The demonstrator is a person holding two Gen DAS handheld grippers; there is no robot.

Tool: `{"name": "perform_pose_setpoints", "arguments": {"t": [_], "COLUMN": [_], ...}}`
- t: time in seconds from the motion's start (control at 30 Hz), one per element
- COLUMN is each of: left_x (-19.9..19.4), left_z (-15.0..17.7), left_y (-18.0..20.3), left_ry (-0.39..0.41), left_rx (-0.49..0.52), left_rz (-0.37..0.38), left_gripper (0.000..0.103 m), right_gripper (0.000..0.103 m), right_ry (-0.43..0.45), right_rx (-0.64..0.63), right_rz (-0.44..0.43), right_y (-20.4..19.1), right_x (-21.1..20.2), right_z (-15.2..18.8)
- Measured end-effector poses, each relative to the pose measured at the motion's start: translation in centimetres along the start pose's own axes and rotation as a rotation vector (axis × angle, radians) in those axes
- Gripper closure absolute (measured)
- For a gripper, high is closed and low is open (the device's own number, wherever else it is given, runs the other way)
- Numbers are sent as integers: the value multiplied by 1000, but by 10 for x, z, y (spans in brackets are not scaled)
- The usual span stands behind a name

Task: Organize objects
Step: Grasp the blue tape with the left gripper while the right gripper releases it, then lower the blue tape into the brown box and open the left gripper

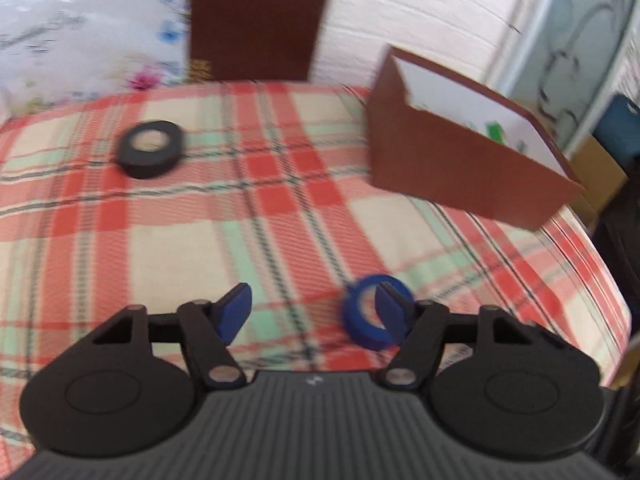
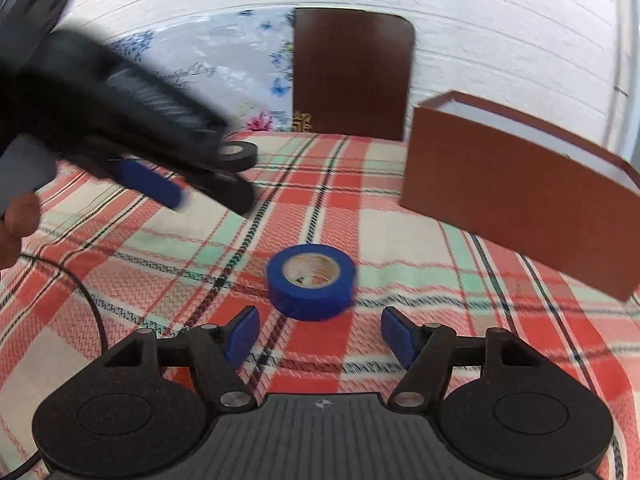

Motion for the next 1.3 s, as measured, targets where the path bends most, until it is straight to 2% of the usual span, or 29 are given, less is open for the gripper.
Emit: {"name": "perform_pose_setpoints", "arguments": {"t": [0.1,0.2,0.23,0.3,0.37,0.4,0.43,0.47,0.53,0.63,0.8,0.87,1.0,1.03,1.07,1.1,1.13,1.17,1.2,1.3], "left_x": [22,36,39,41,48,50,50,50,45,26,7,14,50,60,72,85,97,105,112,117], "left_z": [7,17,19,18,18,17,16,15,9,-22,-103,-130,-165,-168,-172,-175,-176,-177,-176,-166], "left_y": [14,20,19,16,9,6,6,7,10,27,79,102,141,150,157,161,162,161,160,151], "left_ry": [-74,-135,-146,-136,-155,-155,-151,-156,-155,-83,75,111,114,112,110,108,116,126,126,130], "left_rx": [21,28,29,10,-21,-37,-39,-39,-47,-16,91,135,189,200,209,215,217,220,224,227], "left_rz": [-9,-9,-12,-14,-30,-24,-25,-17,-27,-2,54,74,97,99,100,84,34,-14,-34,-47], "left_gripper": [39,51,51,53,61,66,71,80,80,80,80,80,80,75,61,37,32,31,31,31], "right_gripper": [40,41,41,41,42,48,49,49,49,48,48,48,48,48,48,46,35,34,34,34], "right_ry": [0,-4,-9,-24,-35,-32,-26,-18,13,127,323,367,381,375,366,354,332,309,327,363], "right_rx": [4,22,26,34,29,9,-18,-37,-49,-35,-34,-25,9,14,18,19,12,18,61,158], "right_rz": [-12,-23,-24,-29,-58,-71,-74,-79,-76,-40,90,136,206,221,239,265,299,334,336,305], "right_y": [1,6,7,9,5,1,-3,-7,-10,3,50,75,124,135,144,154,162,170,178,190], "right_x": [3,7,10,18,26,29,31,32,27,12,-5,-4,13,20,29,42,55,66,67,64], "right_z": [-1,-3,-4,-6,-7,-9,-11,-12,-15,-34,-95,-114,-129,-130,-130,-129,-126,-121,-118,-109]}}
Point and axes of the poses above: each gripper's, at about its wrist camera, not at the fingertips, and x roughly the way its jaws point, y to its right, z to its underside, the point moved 8 cm from there along x, roughly the way its jaws point, and after that the axes turned 3 degrees about y, right-handed, at the moved point
